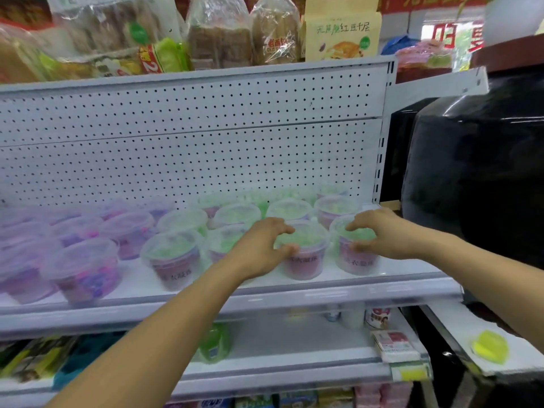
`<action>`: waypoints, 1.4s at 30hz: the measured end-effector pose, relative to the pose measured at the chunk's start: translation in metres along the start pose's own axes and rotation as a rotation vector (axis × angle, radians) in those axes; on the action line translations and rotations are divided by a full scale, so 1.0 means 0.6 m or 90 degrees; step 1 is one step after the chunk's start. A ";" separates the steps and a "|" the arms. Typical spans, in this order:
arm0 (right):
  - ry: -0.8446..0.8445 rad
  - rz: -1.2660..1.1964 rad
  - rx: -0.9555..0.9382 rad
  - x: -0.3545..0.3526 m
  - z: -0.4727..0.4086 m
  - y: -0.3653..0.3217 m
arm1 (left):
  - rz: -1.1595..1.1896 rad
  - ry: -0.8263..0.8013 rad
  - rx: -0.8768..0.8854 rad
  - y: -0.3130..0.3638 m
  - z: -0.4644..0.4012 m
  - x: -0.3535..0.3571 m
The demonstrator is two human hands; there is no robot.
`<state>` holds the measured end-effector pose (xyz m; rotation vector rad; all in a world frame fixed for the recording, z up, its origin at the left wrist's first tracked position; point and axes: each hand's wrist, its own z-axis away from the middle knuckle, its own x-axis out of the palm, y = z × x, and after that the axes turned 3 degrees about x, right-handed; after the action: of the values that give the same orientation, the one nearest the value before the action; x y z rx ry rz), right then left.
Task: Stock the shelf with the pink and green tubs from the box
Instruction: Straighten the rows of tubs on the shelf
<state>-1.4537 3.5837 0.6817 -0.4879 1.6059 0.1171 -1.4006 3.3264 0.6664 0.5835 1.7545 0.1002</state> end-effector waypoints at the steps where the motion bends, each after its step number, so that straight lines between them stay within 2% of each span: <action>1: 0.028 -0.010 -0.015 0.000 -0.008 -0.013 | -0.014 0.012 0.019 -0.018 0.001 -0.010; 5: 0.085 -0.090 -0.034 0.013 -0.074 -0.081 | -0.050 0.038 0.009 -0.121 -0.005 -0.077; 9: 0.069 -0.090 -0.014 0.032 -0.161 -0.146 | -0.115 0.075 -0.132 -0.261 -0.016 -0.161; 12: 0.024 -0.083 0.062 0.048 -0.209 -0.175 | -0.204 -0.043 -0.224 -0.336 -0.025 -0.193; 15: 0.008 -0.063 0.100 0.065 -0.231 -0.194 | -0.182 -0.136 -0.233 -0.372 -0.036 -0.195; 22: 0.002 -0.085 0.127 0.064 -0.229 -0.212 | -0.130 -0.133 -0.173 -0.371 -0.066 -0.190; 34: -0.014 -0.108 0.164 0.070 -0.212 -0.217 | -0.038 -0.112 -0.195 -0.365 -0.042 -0.187; 39: 0.076 -0.205 0.027 0.069 -0.156 -0.254 | 0.049 0.007 -0.110 -0.333 0.024 -0.196; 42: 0.012 -0.235 -0.058 0.078 -0.104 -0.286 | 0.092 -0.009 -0.113 -0.314 0.089 -0.201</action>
<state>-1.4475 3.3953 0.6797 -0.8496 1.5074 -0.0930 -1.3950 3.0975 0.6896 0.5785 1.6691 0.3479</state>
